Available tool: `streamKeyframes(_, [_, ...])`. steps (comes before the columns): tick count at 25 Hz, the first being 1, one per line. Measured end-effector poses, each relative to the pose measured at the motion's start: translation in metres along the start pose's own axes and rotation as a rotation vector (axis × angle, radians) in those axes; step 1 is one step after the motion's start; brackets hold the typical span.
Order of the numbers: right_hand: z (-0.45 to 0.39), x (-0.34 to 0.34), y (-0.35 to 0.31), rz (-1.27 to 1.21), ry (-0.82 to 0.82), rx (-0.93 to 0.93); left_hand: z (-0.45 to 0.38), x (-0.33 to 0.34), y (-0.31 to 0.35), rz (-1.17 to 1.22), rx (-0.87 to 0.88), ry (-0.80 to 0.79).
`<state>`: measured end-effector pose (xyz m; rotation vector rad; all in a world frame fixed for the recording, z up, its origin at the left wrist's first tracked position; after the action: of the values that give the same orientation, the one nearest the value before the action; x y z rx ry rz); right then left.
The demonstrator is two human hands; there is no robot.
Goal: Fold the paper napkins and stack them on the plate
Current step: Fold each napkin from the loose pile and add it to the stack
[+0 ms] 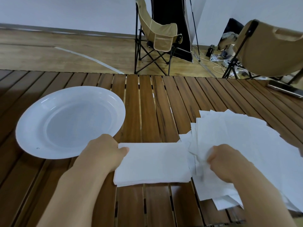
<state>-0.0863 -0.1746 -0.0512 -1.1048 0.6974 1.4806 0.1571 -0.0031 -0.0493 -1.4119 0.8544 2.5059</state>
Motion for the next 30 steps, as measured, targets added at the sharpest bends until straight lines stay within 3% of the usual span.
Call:
streamKeyframes(3, [0.005,-0.008,-0.002,-0.101,0.055,0.008,-0.002,-0.012,-0.003,0.109,-0.007,0.138])
streamKeyframes(7, [0.012,-0.036,-0.006,-0.242,0.356,-0.025,-0.001,-0.021,-0.001,0.234,0.019,0.271])
streamKeyframes(10, [0.020,-0.053,-0.005,-0.406,0.579,-0.082,-0.002,-0.024,0.002,0.252,0.075,0.302])
streamKeyframes(13, [0.027,-0.065,-0.012,-0.524,0.664,-0.195,-0.001,-0.022,0.008,0.299,0.157,0.245])
streamKeyframes(16, [0.035,-0.069,-0.029,-0.836,0.593,-0.353,0.003,-0.013,0.018,0.269,0.258,0.131])
streamKeyframes(21, [0.039,-0.060,-0.054,-1.680,0.100,-0.474,0.010,-0.001,0.034,0.350,0.320,-0.098])
streamKeyframes(26, [0.040,-0.055,-0.053,-1.814,0.006,-0.329,0.022,-0.009,0.050,0.684,0.358,-0.239])
streamKeyframes(30, [0.034,-0.046,-0.045,-1.717,0.036,-0.190,0.025,-0.013,0.054,0.815,0.400,-0.283])
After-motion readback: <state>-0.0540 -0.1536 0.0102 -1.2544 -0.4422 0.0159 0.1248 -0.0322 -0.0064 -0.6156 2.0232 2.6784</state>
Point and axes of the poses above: each hand's wrist, its own z-axis away from the middle knuckle, its own x-axis out of the palm, y = z × x, the point moved 7 cm from there along -z, towards the middle knuckle, and after that the axes turned 4 degrees about -x, right-handed, at the moved point
